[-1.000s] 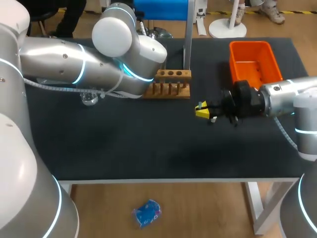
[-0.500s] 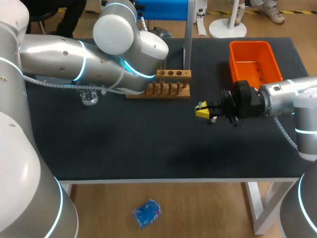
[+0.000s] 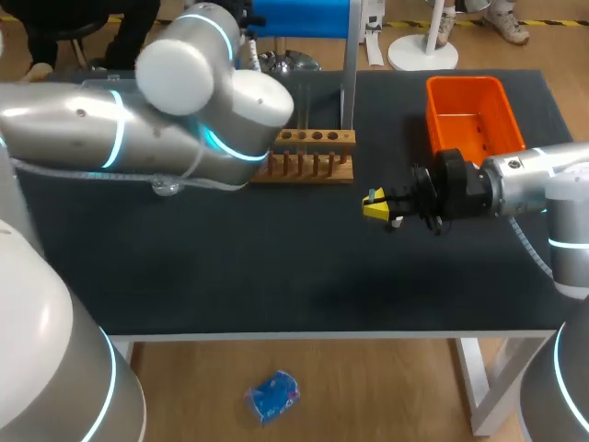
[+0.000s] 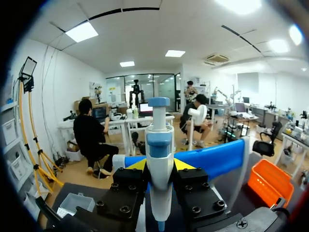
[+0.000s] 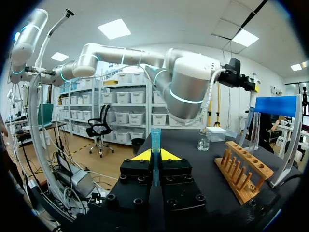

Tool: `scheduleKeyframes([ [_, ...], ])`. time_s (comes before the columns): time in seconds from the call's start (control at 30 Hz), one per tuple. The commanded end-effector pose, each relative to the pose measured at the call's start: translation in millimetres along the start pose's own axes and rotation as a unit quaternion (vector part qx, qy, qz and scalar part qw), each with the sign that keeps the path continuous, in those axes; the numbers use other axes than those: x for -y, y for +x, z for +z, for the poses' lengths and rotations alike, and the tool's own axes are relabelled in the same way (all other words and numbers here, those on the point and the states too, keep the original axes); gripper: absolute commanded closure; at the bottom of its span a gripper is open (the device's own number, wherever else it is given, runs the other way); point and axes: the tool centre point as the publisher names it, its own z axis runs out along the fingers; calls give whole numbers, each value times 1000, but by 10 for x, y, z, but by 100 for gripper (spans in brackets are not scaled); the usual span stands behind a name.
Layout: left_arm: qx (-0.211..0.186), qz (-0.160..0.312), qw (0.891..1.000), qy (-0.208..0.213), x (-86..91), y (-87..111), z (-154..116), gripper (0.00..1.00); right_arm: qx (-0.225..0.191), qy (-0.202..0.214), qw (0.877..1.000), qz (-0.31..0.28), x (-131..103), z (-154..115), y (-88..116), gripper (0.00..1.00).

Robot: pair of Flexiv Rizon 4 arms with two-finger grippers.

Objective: Invert the test tube, pick up the pipette, mount the tip to pipette, aspirate from beaker and dispense into the tube, eject the tip, return the pipette, and cap with the stopper.

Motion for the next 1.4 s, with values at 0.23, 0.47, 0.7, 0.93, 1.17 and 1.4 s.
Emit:
scheduleKeyframes([
  [0.23, -212, 7, 977, -10, 57, 14, -806, 100, 1, 1, 1000, 0, -6, -5, 7, 100],
  [0.47, -292, 29, 956, -9, -20, 233, -1236, 100, 1, 1, 1000, 0, -6, -5, 7, 100],
  [0.7, -366, 27, 930, 30, -53, 491, -1686, 100, 1, 1, 1000, 0, -6, -5, 7, 100],
  [0.93, -408, 44, 911, 50, -68, 909, -2036, 100, 1, 1, 1000, 0, -6, -5, 7, 100],
  [1.17, -428, 44, 901, 57, -92, 1283, -2258, 100, 1, 1, 1000, 0, -6, -5, 7, 100],
  [1.4, -449, 51, 890, 68, -108, 1620, -2383, 100, 1, 1, 1000, 0, -6, -5, 7, 100],
])
